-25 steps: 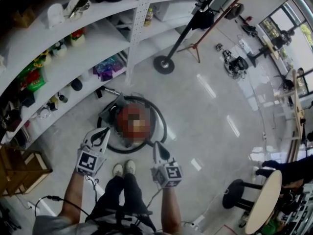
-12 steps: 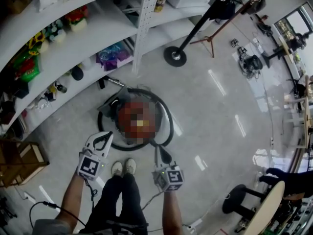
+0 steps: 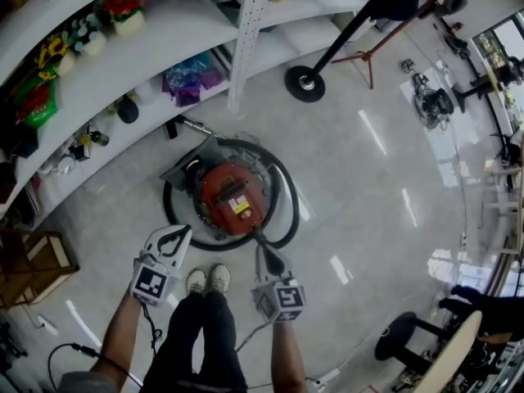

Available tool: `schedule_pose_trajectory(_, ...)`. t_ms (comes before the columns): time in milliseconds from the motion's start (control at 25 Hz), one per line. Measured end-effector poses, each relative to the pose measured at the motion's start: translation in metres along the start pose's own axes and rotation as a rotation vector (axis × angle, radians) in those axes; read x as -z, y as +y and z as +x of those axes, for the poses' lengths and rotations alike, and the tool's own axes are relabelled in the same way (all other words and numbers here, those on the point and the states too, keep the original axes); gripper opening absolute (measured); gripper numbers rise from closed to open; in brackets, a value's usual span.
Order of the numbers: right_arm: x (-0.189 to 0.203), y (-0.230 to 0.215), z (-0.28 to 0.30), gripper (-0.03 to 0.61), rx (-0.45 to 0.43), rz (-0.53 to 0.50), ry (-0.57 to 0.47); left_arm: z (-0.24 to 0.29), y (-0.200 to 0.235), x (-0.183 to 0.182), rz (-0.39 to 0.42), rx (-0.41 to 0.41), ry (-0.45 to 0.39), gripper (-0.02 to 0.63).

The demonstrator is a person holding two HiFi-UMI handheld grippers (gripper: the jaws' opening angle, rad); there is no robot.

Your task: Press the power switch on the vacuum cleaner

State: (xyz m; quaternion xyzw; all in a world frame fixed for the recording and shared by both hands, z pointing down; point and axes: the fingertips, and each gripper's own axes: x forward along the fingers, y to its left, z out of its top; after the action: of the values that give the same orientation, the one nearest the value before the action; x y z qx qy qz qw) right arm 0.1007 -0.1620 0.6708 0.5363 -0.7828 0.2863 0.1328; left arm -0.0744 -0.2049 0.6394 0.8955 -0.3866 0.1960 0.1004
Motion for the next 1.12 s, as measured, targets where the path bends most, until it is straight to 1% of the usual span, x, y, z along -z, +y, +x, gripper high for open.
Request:
schedule_pose_trajectory(200,0.019,-0.011,0.017,0.012,-0.019,-0.008,0.010,0.016,-0.002,0.025,-0.011,0.004,0.013,0.008)
schedule_pose_trajectory(400,0.039,-0.023,0.032,0.012,-0.020,-0.010,0.023,0.036,-0.012,0.047,0.016,0.040,0.037,0.008)
schedule_pose_trajectory(640,0.059,-0.031,0.046,0.012,-0.033,-0.004,0.009,0.051,-0.022,0.069,0.014,0.066,0.041,0.008)
schedule_pose_trajectory(840,0.082,-0.038,0.058,0.012,-0.043,0.004,0.037,0.060,-0.024,0.089,0.004,0.069,0.052,0.008)
schedule_pose_trajectory(1120,0.104,-0.046,0.082,0.012,-0.028,-0.003,0.068,0.063,-0.022,0.103,-0.003,0.069,0.056,0.008)
